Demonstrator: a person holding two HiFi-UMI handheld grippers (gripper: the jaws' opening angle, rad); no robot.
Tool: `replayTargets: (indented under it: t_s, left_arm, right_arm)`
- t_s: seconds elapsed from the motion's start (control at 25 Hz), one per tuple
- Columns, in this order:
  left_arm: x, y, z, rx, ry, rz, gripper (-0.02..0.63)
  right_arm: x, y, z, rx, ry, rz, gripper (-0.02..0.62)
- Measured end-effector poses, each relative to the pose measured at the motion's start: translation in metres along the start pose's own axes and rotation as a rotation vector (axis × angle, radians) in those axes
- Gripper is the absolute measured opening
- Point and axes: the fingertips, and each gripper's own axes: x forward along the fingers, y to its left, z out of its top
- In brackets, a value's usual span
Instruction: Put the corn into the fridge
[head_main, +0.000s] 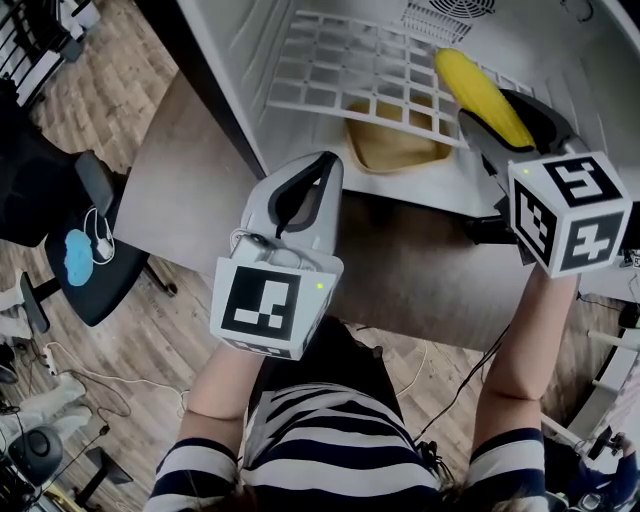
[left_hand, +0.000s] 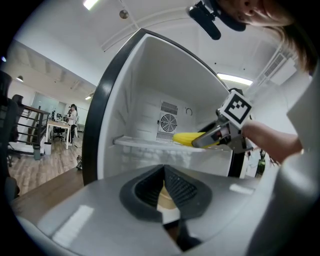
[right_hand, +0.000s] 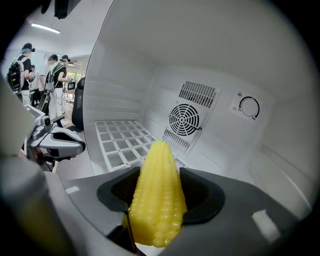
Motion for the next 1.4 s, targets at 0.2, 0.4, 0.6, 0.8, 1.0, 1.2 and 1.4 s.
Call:
replayTargets:
  t_s: [0.2, 0.4, 0.6, 0.8, 1.0, 1.2, 1.4]
  left_arm:
    - [0.003, -0.001, -0.003, -0.003, 0.009, 0.001, 0.000]
    - [0.005, -0.001, 0.000, 0.010, -0.001, 0.005, 0.000]
    - [0.004, -0.003, 0.002, 0.015, -0.001, 0.015, 0.000]
    - [-0.007, -0.014, 0.009, 0.036, -0.012, 0.017, 0.000]
    - [-0.019, -0.025, 0.017, 0.051, -0.020, 0.029, 0.000]
    - [-0.032, -0.032, 0.026, 0.063, -0.029, 0.047, 0.000]
    - [-0.041, -0.045, 0.031, 0.084, -0.032, 0.053, 0.000]
  right_arm:
    - [0.001, -0.002, -0.002, -0.019, -0.012, -0.013, 0.255]
    - [0.000, -0.006, -0.001, -0.014, -0.035, -0.031, 0.258]
    - [-0.009, -0.008, 0.005, -0.004, -0.091, -0.046, 0.258]
    - [-0.036, -0.008, 0.011, 0.010, -0.155, -0.077, 0.256]
    - [-0.063, -0.004, 0.004, 0.029, -0.192, -0.099, 0.237]
    - [-0.086, 0.001, -0.008, 0.080, -0.223, -0.102, 0.221]
    - [-0.106, 0.006, -0.030, 0.143, -0.238, -0.112, 0.188]
